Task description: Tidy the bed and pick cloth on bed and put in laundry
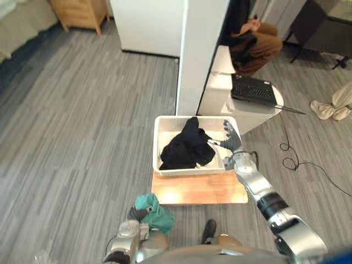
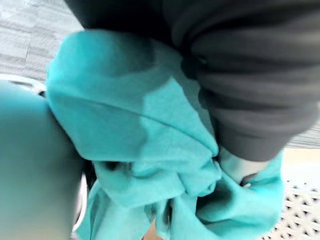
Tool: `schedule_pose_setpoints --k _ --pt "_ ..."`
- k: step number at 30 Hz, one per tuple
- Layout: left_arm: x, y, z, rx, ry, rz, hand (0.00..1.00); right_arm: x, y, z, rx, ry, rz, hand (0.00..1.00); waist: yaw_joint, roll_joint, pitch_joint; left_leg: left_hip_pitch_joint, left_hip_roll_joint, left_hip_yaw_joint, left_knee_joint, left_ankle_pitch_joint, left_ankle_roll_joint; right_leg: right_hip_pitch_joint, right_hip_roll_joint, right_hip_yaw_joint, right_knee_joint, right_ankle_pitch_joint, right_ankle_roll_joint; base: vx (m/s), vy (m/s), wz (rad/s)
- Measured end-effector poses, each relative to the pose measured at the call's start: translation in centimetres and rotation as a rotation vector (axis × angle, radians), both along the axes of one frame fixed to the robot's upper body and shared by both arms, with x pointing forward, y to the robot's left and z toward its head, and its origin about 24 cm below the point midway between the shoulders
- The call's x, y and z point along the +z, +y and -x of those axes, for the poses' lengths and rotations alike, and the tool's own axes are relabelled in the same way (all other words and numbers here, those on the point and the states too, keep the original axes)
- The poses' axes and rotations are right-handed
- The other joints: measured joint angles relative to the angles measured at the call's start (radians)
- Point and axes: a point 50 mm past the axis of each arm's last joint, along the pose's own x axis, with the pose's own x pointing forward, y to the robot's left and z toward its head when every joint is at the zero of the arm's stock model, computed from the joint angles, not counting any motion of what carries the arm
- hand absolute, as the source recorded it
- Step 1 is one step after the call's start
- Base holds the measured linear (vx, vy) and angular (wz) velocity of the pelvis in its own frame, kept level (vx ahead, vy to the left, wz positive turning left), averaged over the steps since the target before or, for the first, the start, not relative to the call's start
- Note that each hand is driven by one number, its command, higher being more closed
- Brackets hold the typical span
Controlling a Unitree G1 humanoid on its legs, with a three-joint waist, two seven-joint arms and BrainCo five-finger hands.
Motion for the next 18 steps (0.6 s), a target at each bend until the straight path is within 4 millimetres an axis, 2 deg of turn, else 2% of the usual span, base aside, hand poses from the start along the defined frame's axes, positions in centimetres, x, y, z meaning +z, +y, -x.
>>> schedule_pose_setpoints --k 2,3,7,8,9,11,12,13,14,16,18 --pt "-0.2 -0.1 0.7 0.028 0.011 0.018 1.0 -0.8 -2.4 1.1 -0.072 0.029 0.016 0.0 -0.007 0.015 -0.022 0.002 0.0 0.01 0.0 -0.002 -0.002 -0.001 0.001 0.013 -0.01 0.005 0.007 0.01 0.002 -0.16" --pt "-0.3 0.0 1.1 0.043 0.017 0.024 1.0 -1.3 -4.2 1.8 -0.128 0.05 0.024 0.0 -0.022 0.021 -0.029 0.002 0.0 0.01 0.0 -0.002 -0.002 0.002 0.002 0.013 -0.015 0.007 0.011 0.04 -0.008 -0.06" --pt "-0.6 0.3 2.4 0.137 0.034 0.066 1.0 -3.2 -9.0 4.6 -0.311 0.136 -0.006 0.0 -0.053 0.031 -0.044 0.025 -0.001 0.027 0.005 -0.006 -0.007 0.018 0.004 0.027 -0.025 0.023 0.013 0.07 -0.008 -0.13" --pt "-0.7 0.4 2.9 0.162 0.043 0.076 1.0 -4.6 -10.3 6.0 -0.367 0.202 -0.032 0.0 -0.056 0.036 -0.049 0.047 -0.002 0.037 0.005 -0.012 -0.005 0.036 0.005 0.034 -0.029 0.023 0.014 0.08 -0.004 -0.2" --pt "-0.8 0.4 3.1 0.165 0.046 0.077 1.0 -4.9 -10.5 6.4 -0.379 0.22 -0.039 0.0 -0.058 0.038 -0.052 0.049 -0.002 0.037 0.005 -0.014 -0.005 0.038 0.004 0.034 -0.03 0.023 0.014 0.09 0.001 -0.12" --pt "-0.9 0.5 3.4 0.233 0.045 0.106 1.0 -8.2 -12.0 9.9 -0.455 0.386 -0.099 0.0 -0.067 0.047 -0.065 0.067 -0.006 0.038 0.005 -0.02 -0.006 0.056 0.001 0.032 -0.036 0.023 0.014 0.08 0.008 -0.03" --pt "-0.9 0.6 3.4 0.249 0.043 0.112 1.0 -8.6 -12.1 10.3 -0.458 0.407 -0.104 0.0 -0.068 0.048 -0.066 0.069 -0.006 0.038 0.005 -0.021 -0.006 0.059 0.001 0.032 -0.037 0.023 0.014 0.05 0.004 0.04" --pt "-0.8 0.8 3.4 0.325 0.03 0.132 1.0 -10.2 -12.2 12.2 -0.477 0.493 -0.14 0.0 -0.069 0.052 -0.068 0.075 -0.007 0.034 0.005 -0.022 -0.006 0.072 0.0 0.023 -0.042 0.022 0.015 0.03 -0.002 0.08" --pt "-0.8 0.9 3.4 0.362 0.027 0.139 1.0 -11.1 -12.1 13.3 -0.49 0.54 -0.16 0.0 -0.069 0.054 -0.069 0.079 -0.007 0.031 0.005 -0.022 -0.007 0.078 0.0 0.018 -0.043 0.02 0.015 0.03 -0.005 0.17" --pt "-0.9 1.0 3.8 0.564 0.006 0.201 1.0 -13.9 -11.3 17.9 -0.559 0.695 -0.262 0.0 -0.07 0.07 -0.071 0.09 -0.01 0.001 0.0 -0.023 -0.007 0.11 -0.005 -0.022 -0.043 0.008 0.017 0.02 -0.006 0.36" --pt "-1.0 1.2 4.3 0.751 -0.017 0.252 1.0 -15.4 -9.7 20.8 -0.561 0.8 -0.314 0.0 -0.064 0.08 -0.071 0.099 -0.014 -0.034 0.0 -0.022 -0.006 0.14 -0.01 -0.064 -0.037 -0.01 0.023 0.01 -0.005 0.61"
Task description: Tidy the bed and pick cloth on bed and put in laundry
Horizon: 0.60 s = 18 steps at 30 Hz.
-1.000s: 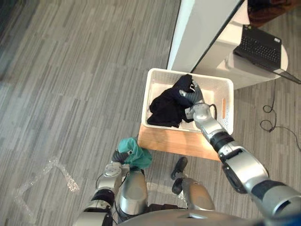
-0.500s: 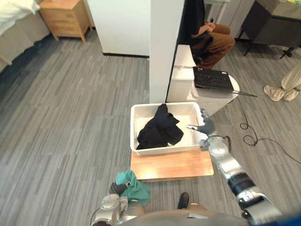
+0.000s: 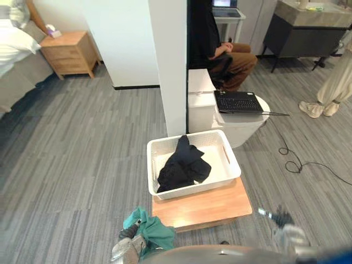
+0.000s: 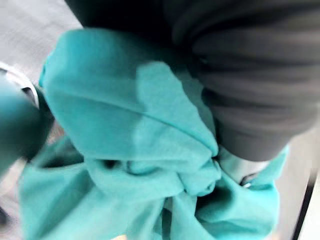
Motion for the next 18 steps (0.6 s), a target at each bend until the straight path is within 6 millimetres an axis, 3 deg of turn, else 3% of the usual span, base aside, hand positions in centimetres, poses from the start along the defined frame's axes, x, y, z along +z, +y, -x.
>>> schedule_pose_setpoints --k 3,4,7,10,11,15,18 --pt "-0.1 0.3 1.0 0.37 -0.042 0.072 1.0 -1.2 3.0 3.3 0.051 0.076 -0.099 0.0 0.014 0.012 -0.016 -0.026 -0.018 -0.078 -0.001 -0.001 0.002 0.033 -0.022 -0.112 0.022 -0.048 0.02 0.0 -0.003 0.95" --pt "-0.1 0.5 1.4 0.474 -0.051 0.086 1.0 -1.2 2.9 3.8 0.043 0.077 -0.106 0.0 0.024 0.016 -0.028 -0.046 -0.027 -0.104 -0.001 -0.002 0.012 0.034 -0.03 -0.149 0.025 -0.053 0.022 0.01 0.024 1.09" --pt "-0.1 1.8 3.7 0.784 -0.073 0.053 1.0 -1.3 3.5 4.7 0.073 0.077 -0.137 0.0 0.069 0.01 -0.047 -0.085 -0.052 -0.127 -0.001 0.007 0.026 0.052 -0.058 -0.243 0.031 -0.064 0.039 0.05 0.037 0.85" --pt "0.2 3.0 5.9 0.952 -0.079 -0.007 1.0 -1.3 3.9 4.7 0.147 0.079 -0.124 0.0 0.087 0.001 -0.047 -0.085 -0.073 -0.152 -0.001 0.004 0.03 0.076 -0.075 -0.282 0.04 -0.069 0.041 0.12 0.041 0.57" --pt "0.7 4.3 7.7 1.085 -0.102 -0.088 1.0 -1.4 4.5 4.1 0.221 0.077 -0.115 0.0 0.103 -0.016 -0.043 -0.084 -0.09 -0.171 -0.001 0.004 0.03 0.09 -0.087 -0.304 0.046 -0.076 0.038 0.12 0.025 0.32" --pt "1.5 5.9 8.0 1.162 -0.157 -0.185 1.0 -1.3 5.2 2.6 0.262 0.063 -0.123 0.0 0.124 -0.029 -0.038 -0.078 -0.106 -0.181 -0.001 -0.001 0.039 0.105 -0.099 -0.314 0.048 -0.078 0.033 0.1 0.001 0.17" --pt "3.4 8.8 6.0 1.091 -0.272 -0.305 1.0 -1.3 5.6 1.6 0.218 0.048 -0.151 0.0 0.127 -0.028 -0.036 -0.063 -0.106 -0.181 -0.001 -0.01 0.036 0.119 -0.1 -0.314 0.048 -0.08 0.03 0.1 -0.03 0.01"
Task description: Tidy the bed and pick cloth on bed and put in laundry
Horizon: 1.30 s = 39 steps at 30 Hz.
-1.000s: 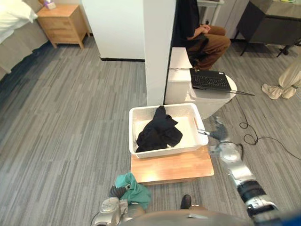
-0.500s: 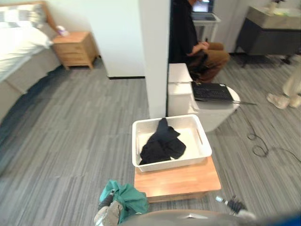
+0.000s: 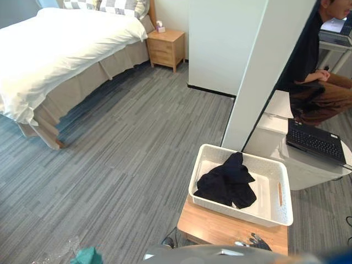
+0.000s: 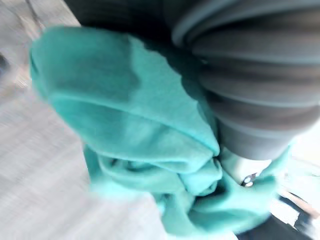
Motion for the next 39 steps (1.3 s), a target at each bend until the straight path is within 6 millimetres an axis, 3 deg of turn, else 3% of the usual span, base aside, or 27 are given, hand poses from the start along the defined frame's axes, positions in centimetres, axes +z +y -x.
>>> schedule_pose_setpoints --k 2,3,4,5,7,9,10,12,16,21,23,24,28,30,31,36,39 --pt "2.7 2.5 -3.1 -0.086 -0.064 -0.191 1.0 -0.1 0.6 0.0 -0.011 -0.004 -0.024 0.0 0.008 0.004 0.001 0.006 0.006 0.003 0.0 -0.009 -0.004 0.004 0.004 0.0 0.0 0.0 -0.001 0.05 -0.042 -0.02" --pt "6.0 4.5 -6.0 -0.131 -0.148 -0.355 1.0 -0.1 0.8 0.1 -0.004 0.0 -0.028 0.0 0.012 0.008 -0.002 0.008 0.012 0.01 0.0 -0.013 -0.01 0.001 0.006 0.006 0.007 0.0 0.0 0.05 -0.039 -0.16" --pt "10.5 7.0 -9.0 -0.203 -0.173 -0.542 1.0 -0.1 0.7 0.1 -0.011 -0.006 -0.026 0.0 0.012 0.01 -0.003 0.017 0.021 0.023 0.0 -0.017 -0.014 -0.002 0.009 0.019 0.018 0.0 0.0 0.05 -0.033 -0.26" --pt "13.0 8.2 -10.4 -0.25 -0.169 -0.64 1.0 -0.1 0.7 0.2 -0.013 -0.011 -0.025 0.0 0.012 0.011 -0.003 0.026 0.027 0.035 0.0 -0.019 -0.016 -0.002 0.01 0.032 0.026 0.0 0.0 0.04 -0.023 -0.53" --pt "23.6 11.6 -14.6 -0.396 -0.155 -1.012 1.0 0.1 0.4 0.1 -0.014 -0.046 -0.012 0.0 -0.012 0.021 -0.019 0.038 0.051 0.098 0.0 -0.031 -0.025 -0.039 0.013 0.099 0.065 -0.001 -0.001 0.03 -0.003 -0.73" --pt "28.7 12.3 -16.2 -0.479 -0.15 -1.172 1.0 0.3 0.0 0.1 -0.019 -0.072 0.003 0.0 -0.034 0.031 -0.044 0.039 0.057 0.148 0.0 -0.036 -0.026 -0.079 0.01 0.155 0.076 -0.001 -0.003 0.04 0.016 -0.82" --pt "30.1 12.4 -16.9 -0.53 -0.141 -1.223 1.0 0.5 -0.1 -0.3 -0.025 -0.099 0.013 0.0 -0.048 0.035 -0.048 0.053 0.056 0.179 0.0 -0.037 -0.025 -0.085 0.01 0.184 0.073 0.0 -0.005 0.05 0.01 -0.83" --pt "30.0 11.8 -18.2 -0.623 -0.115 -1.253 1.0 0.7 -0.2 -0.4 -0.023 -0.122 0.025 0.0 -0.067 0.045 -0.052 0.072 0.056 0.228 0.0 -0.037 -0.025 -0.087 0.011 0.213 0.057 0.001 -0.007 0.02 -0.017 -0.71" --pt "27.4 8.1 -21.5 -0.913 -0.025 -1.287 1.0 0.9 -0.4 -0.6 0.004 -0.141 0.064 0.0 -0.092 0.038 -0.055 0.088 0.078 0.283 0.0 -0.038 -0.03 -0.095 0.039 0.254 0.023 0.001 -0.007 0.0 -0.064 -0.39" --pt "25.1 5.0 -23.4 -1.101 -0.063 -1.254 1.0 0.9 -0.7 -0.1 0.015 -0.123 0.086 0.0 -0.108 0.021 -0.059 0.109 0.111 0.336 0.001 -0.037 -0.049 -0.109 0.075 0.315 0.008 0.004 -0.014 -0.03 -0.073 -0.37" --pt "23.3 2.2 -24.4 -1.244 -0.054 -1.248 1.0 0.7 -1.1 0.9 0.026 -0.078 0.094 0.0 -0.125 0.019 -0.059 0.115 0.119 0.358 0.001 -0.036 -0.052 -0.125 0.084 0.345 0.006 0.006 -0.018 -0.03 -0.033 -0.27" --pt "23.2 1.8 -24.5 -1.258 -0.058 -1.246 1.0 0.6 -1.2 1.0 0.027 -0.073 0.095 0.0 -0.126 0.02 -0.058 0.116 0.119 0.36 0.002 -0.036 -0.052 -0.125 0.084 0.348 0.006 0.006 -0.019 0.0 -0.013 -0.32" --pt "22.3 -2.7 -24.9 -1.451 -0.124 -1.285 1.0 0.2 -1.8 2.4 0.03 -0.002 0.102 0.0 -0.161 0.024 -0.056 0.127 0.12 0.38 0.006 -0.035 -0.053 -0.13 0.089 0.385 0.005 0.012 -0.027 0.03 -0.005 -0.25" --pt "22.3 -3.8 -25.1 -1.499 -0.156 -1.293 1.0 0.2 -1.9 2.6 0.033 0.007 0.104 0.0 -0.161 0.033 -0.047 0.144 0.123 0.402 0.007 -0.035 -0.053 -0.133 0.095 0.413 -0.001 0.02 -0.038 -0.01 -0.014 -0.47" --pt "22.4 -4.3 -25.1 -1.512 -0.187 -1.295 1.0 0.2 -2.0 2.6 0.041 0.009 0.109 0.0 -0.176 0.035 -0.043 0.147 0.123 0.412 0.007 -0.035 -0.053 -0.141 0.096 0.422 -0.001 0.022 -0.04 -0.03 -0.015 -0.28" --pt "21.1 -7.6 -25.6 -1.687 -0.206 -1.294 1.0 0.5 -2.5 1.7 0.068 -0.014 0.127 0.0 -0.21 0.054 -0.016 0.147 0.126 0.417 0.007 -0.035 -0.053 -0.161 0.102 0.449 -0.001 0.034 -0.048 -0.05 -0.022 -0.17" --pt "19.3 -10.2 -25.7 -1.799 -0.229 -1.195 1.0 0.5 -2.4 1.1 0.096 -0.012 0.128 0.0 -0.227 0.053 0.002 0.15 0.132 0.419 0.007 -0.041 -0.06 -0.171 0.11 0.47 -0.002 0.042 -0.047 -0.06 -0.024 -0.17"
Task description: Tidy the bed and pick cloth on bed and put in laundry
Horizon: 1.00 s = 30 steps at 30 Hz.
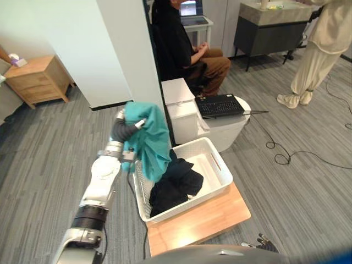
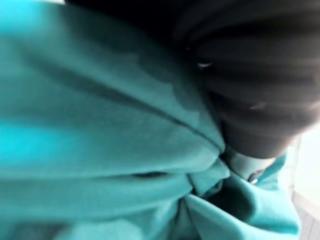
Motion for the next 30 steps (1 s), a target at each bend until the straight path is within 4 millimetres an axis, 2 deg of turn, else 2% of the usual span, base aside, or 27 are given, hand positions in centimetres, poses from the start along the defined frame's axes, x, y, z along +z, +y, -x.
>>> schedule_pose_setpoints --k 3,5,6,11,14,16,18,20,22,23,24,25,29,30 --pt "-2.0 -2.1 0.2 -0.057 0.113 0.0 1.0 0.0 0.1 -0.4 0.012 0.004 -0.001 0.0 -0.005 -0.004 0.007 0.0 0.006 0.013 0.0 -0.01 -0.009 -0.019 0.01 0.032 -0.006 0.014 -0.002 -0.05 -0.027 -0.3" --pt "-3.5 -2.7 0.4 -0.056 0.185 -0.006 1.0 0.1 0.2 -0.6 0.023 0.003 -0.002 0.0 -0.009 -0.004 0.009 0.002 0.006 0.03 0.0 -0.014 -0.01 -0.024 0.014 0.049 -0.017 0.025 -0.003 -0.04 -0.019 -0.31" --pt "-4.8 -2.7 0.5 -0.041 0.247 -0.01 1.0 0.1 0.4 -0.8 0.034 0.001 -0.003 0.0 -0.025 -0.008 0.012 0.002 0.006 0.036 0.0 -0.015 -0.011 -0.024 0.016 0.055 -0.028 0.033 -0.003 -0.04 -0.024 -0.16" --pt "-9.7 -1.9 1.8 0.076 0.489 -0.064 1.0 0.2 0.6 -1.3 0.065 0.003 -0.004 0.0 -0.053 -0.007 0.015 0.004 0.008 0.054 0.0 -0.016 -0.013 -0.039 0.025 0.09 -0.035 0.047 -0.004 -0.02 -0.035 -0.23" --pt "-11.3 -0.8 2.2 0.171 0.564 -0.139 1.0 0.3 0.6 -1.5 0.091 0.01 -0.006 0.0 -0.059 -0.009 0.027 -0.002 0.012 0.057 0.001 -0.018 -0.015 -0.056 0.029 0.097 -0.038 0.053 -0.007 -0.03 -0.042 -0.13" --pt "-11.4 0.0 1.7 0.23 0.582 -0.168 1.0 0.4 0.7 -1.7 0.104 0.009 -0.007 0.0 -0.061 -0.016 0.051 -0.012 0.015 0.058 0.001 -0.018 -0.016 -0.068 0.032 0.099 -0.038 0.056 -0.009 -0.08 -0.046 -0.06" --pt "-10.7 1.5 0.5 0.326 0.57 -0.179 1.0 0.7 0.9 -2.4 0.114 -0.011 -0.022 0.0 -0.055 -0.029 0.086 -0.052 0.017 0.064 0.001 -0.014 -0.015 -0.119 0.034 0.114 -0.026 0.063 -0.013 -0.12 -0.053 -0.14" --pt "-8.3 3.3 -1.8 0.42 0.496 -0.192 1.0 1.0 1.3 -3.8 0.106 -0.056 -0.044 0.0 -0.054 -0.051 0.136 -0.125 0.017 0.074 0.023 -0.005 -0.005 -0.202 0.033 0.14 0.001 0.078 -0.015 -0.13 -0.05 -0.18" --pt "-3.1 5.0 -5.6 0.491 0.348 -0.189 1.0 1.7 1.9 -5.9 0.089 -0.129 -0.077 0.0 -0.061 -0.083 0.23 -0.225 0.017 0.076 0.049 0.015 0.013 -0.296 0.027 0.153 0.01 0.111 -0.019 -0.14 -0.062 -0.09" --pt "-1.8 5.1 -6.4 0.494 0.315 -0.184 1.0 1.8 2.1 -6.3 0.086 -0.143 -0.083 0.0 -0.062 -0.089 0.252 -0.238 0.018 0.078 0.048 0.021 0.015 -0.309 0.027 0.157 0.009 0.117 -0.019 -0.14 -0.068 -0.02" --pt "0.1 4.7 -7.5 0.485 0.26 -0.177 1.0 2.1 2.2 -6.8 0.078 -0.166 -0.094 0.0 -0.065 -0.096 0.279 -0.261 0.021 0.079 0.048 0.027 0.015 -0.332 0.029 0.159 0.009 0.124 -0.022 -0.08 -0.058 -0.03" --pt "1.1 4.0 -8.2 0.464 0.23 -0.155 1.0 2.4 2.3 -7.1 0.078 -0.189 -0.098 0.0 -0.066 -0.099 0.299 -0.27 0.025 0.082 0.047 0.029 0.013 -0.342 0.032 0.16 0.009 0.125 -0.023 -0.05 -0.049 -0.02" --pt "1.7 1.6 -9.1 0.392 0.217 -0.097 1.0 3.1 2.4 -7.6 0.087 -0.246 -0.098 0.0 -0.071 -0.094 0.313 -0.301 0.043 0.107 0.046 0.034 0.006 -0.379 0.042 0.164 0.009 0.125 -0.023 0.02 -0.039 -0.08" --pt "1.7 1.0 -9.3 0.368 0.223 -0.083 0.0 3.3 2.4 -7.6 0.089 -0.266 -0.099 0.0 -0.07 -0.092 0.315 -0.313 0.05 0.111 0.048 0.035 0.003 -0.391 0.046 0.164 0.009 0.125 -0.024 0.02 -0.05 -0.04"
